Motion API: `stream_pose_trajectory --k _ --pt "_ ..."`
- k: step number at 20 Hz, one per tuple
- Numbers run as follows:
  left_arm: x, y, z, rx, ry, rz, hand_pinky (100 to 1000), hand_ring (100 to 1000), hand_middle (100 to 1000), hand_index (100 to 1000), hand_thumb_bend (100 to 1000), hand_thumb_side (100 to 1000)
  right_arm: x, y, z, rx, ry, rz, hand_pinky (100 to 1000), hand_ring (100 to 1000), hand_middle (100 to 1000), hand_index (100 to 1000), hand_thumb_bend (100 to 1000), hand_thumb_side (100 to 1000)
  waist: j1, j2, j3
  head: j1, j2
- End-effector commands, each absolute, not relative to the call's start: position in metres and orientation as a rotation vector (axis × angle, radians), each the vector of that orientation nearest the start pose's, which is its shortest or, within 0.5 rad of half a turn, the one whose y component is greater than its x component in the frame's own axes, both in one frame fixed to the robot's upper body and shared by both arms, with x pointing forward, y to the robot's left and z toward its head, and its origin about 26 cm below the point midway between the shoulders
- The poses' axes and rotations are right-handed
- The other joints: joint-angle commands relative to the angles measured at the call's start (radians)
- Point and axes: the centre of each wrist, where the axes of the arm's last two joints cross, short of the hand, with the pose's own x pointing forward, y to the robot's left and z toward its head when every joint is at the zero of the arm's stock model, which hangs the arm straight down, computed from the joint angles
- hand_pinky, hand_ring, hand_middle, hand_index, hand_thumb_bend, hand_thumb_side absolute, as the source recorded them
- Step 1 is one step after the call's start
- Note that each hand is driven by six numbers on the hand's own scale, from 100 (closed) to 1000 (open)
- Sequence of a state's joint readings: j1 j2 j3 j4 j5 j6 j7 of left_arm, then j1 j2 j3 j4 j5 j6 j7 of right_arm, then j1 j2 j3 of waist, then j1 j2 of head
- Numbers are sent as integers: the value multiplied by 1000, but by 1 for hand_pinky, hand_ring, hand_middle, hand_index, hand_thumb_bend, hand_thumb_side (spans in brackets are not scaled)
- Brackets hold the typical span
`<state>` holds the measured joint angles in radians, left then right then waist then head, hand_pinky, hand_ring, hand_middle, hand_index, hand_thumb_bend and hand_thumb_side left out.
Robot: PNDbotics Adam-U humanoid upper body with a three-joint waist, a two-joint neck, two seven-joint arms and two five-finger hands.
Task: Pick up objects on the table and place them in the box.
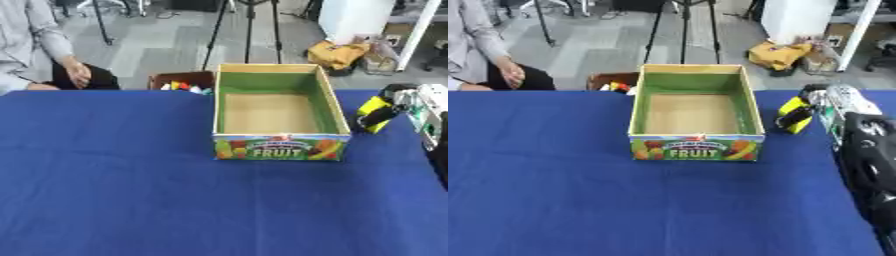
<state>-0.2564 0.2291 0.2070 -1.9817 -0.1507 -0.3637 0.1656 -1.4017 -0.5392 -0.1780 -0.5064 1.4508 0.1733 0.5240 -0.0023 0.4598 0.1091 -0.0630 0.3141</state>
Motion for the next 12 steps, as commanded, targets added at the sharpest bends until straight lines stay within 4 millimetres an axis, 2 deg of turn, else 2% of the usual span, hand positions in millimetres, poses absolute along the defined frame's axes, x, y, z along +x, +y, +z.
stream_pose_trajectory --k 1,12 --pt "292 304 195 -699 3531 109 589 635 672 929 100 890 503 -337 361 -1313 -917 985 929 807 659 798 100 574 -1 -35 -3 1 -5" --pt "292 305 196 -703 3536 103 587 637 674 929 100 889 503 -336 363 -1360 -942 958 901 779 599 752 100 637 -10 -57 -11 13 14"
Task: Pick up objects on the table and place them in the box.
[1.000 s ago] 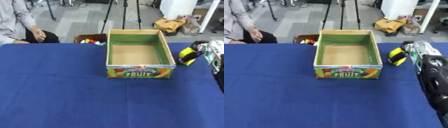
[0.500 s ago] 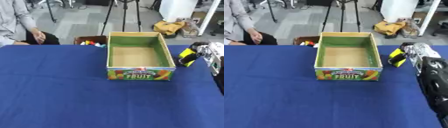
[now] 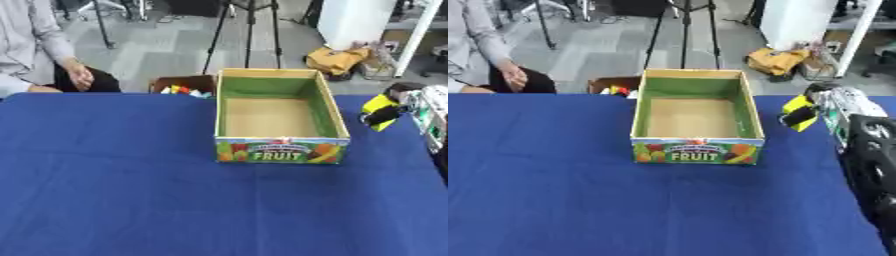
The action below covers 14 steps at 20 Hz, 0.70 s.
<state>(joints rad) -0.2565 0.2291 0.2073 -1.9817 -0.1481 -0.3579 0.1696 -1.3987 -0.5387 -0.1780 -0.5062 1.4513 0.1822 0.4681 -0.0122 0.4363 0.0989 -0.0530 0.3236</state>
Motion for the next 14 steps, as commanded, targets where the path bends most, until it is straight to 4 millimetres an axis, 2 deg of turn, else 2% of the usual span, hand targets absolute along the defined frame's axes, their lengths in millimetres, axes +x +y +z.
stream_pose_trajectory --k 1,10,14 --pt "292 305 196 -703 3536 103 587 637 674 929 100 889 502 -336 364 -1363 -948 955 899 779 597 750 100 643 -1 -36 -2 2 6" --pt "291 308 195 -714 3547 99 587 640 676 929 100 887 498 -324 383 -1407 -1019 949 891 770 596 735 100 667 -11 -71 -20 -4 35" --pt "291 309 196 -717 3552 96 587 641 677 930 100 886 494 -321 395 -1438 -1052 957 893 769 592 732 100 682 -18 -89 -30 -28 41"
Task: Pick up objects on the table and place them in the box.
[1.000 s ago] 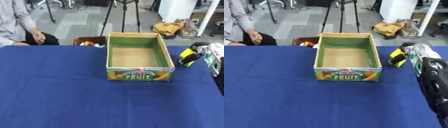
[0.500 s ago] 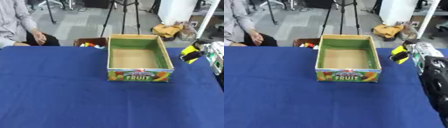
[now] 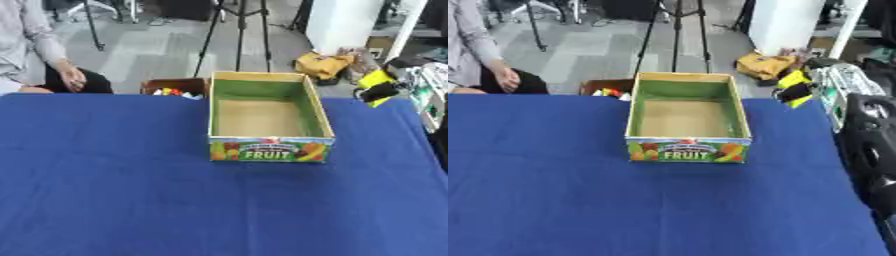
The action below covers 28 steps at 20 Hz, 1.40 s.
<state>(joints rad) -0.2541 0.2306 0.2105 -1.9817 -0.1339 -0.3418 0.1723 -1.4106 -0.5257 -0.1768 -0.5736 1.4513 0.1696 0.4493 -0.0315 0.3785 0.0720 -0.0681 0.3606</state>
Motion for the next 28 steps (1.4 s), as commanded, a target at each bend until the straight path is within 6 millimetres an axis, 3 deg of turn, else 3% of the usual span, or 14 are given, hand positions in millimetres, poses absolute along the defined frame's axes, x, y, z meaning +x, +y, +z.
stream_pose_trajectory --k 1,8,9,10,16,28 --pt "291 309 196 526 -2603 -69 587 641 677 930 100 885 493 -320 398 -1448 -1060 964 894 769 592 732 100 683 0 -35 -6 -14 6" --pt "290 311 196 527 -2593 -64 587 643 678 930 100 884 485 -305 417 -1489 -1125 1045 903 770 588 732 100 692 -8 -64 -19 -6 21" --pt "290 311 196 527 -2592 -63 586 643 678 930 100 894 484 -303 419 -1492 -1137 1062 903 770 588 732 100 750 -9 -68 -20 -2 24" --pt "290 312 196 527 -2592 -62 586 643 678 930 100 883 483 -300 421 -1494 -1149 1077 903 770 588 732 100 694 -10 -71 -20 3 26" --pt "290 312 198 517 -2591 -59 586 645 678 930 100 882 482 -277 426 -1469 -1231 1214 907 770 592 733 100 697 -19 -90 -20 22 45" --pt "291 311 201 495 -2594 -49 586 647 679 930 100 879 496 -252 401 -1203 -1381 1335 843 758 573 719 100 677 -39 -118 -10 30 70"
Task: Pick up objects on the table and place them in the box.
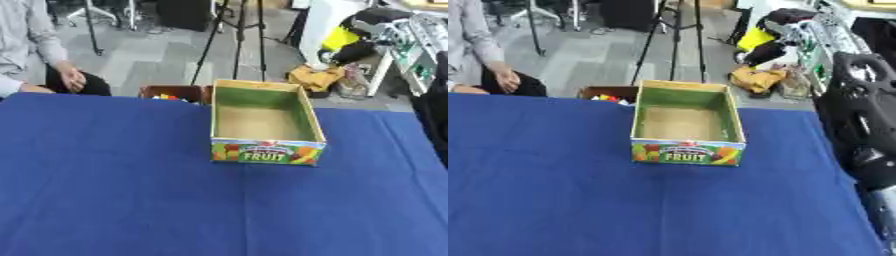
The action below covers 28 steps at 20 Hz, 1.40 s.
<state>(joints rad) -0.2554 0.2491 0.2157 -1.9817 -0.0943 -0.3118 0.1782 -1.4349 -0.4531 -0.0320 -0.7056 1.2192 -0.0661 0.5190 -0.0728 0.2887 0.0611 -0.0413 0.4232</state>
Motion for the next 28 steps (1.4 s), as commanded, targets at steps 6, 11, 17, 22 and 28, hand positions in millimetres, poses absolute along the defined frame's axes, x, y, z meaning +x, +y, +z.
stream_pose_trajectory --k 6,11,17,22,28 --pt "292 310 202 480 -2597 -49 586 648 679 930 100 878 501 -235 387 -1049 -1474 1380 806 745 554 708 100 660 0 -37 6 -4 10" --pt "292 309 203 467 -2599 -50 586 648 679 930 100 878 504 -224 375 -978 -1507 1378 774 736 538 701 100 646 0 -38 14 -13 6" --pt "293 307 204 454 -2604 -50 586 647 679 930 100 878 511 -216 352 -870 -1501 1372 754 728 531 696 100 626 0 -36 25 -24 2" --pt "294 306 204 445 -2609 -49 586 647 680 930 100 877 515 -208 330 -781 -1488 1379 736 723 525 692 100 603 3 -30 34 -34 -6" --pt "294 305 205 435 -2613 -51 586 647 680 930 100 877 519 -198 312 -722 -1457 1400 727 719 523 688 100 600 3 -24 41 -41 -12"
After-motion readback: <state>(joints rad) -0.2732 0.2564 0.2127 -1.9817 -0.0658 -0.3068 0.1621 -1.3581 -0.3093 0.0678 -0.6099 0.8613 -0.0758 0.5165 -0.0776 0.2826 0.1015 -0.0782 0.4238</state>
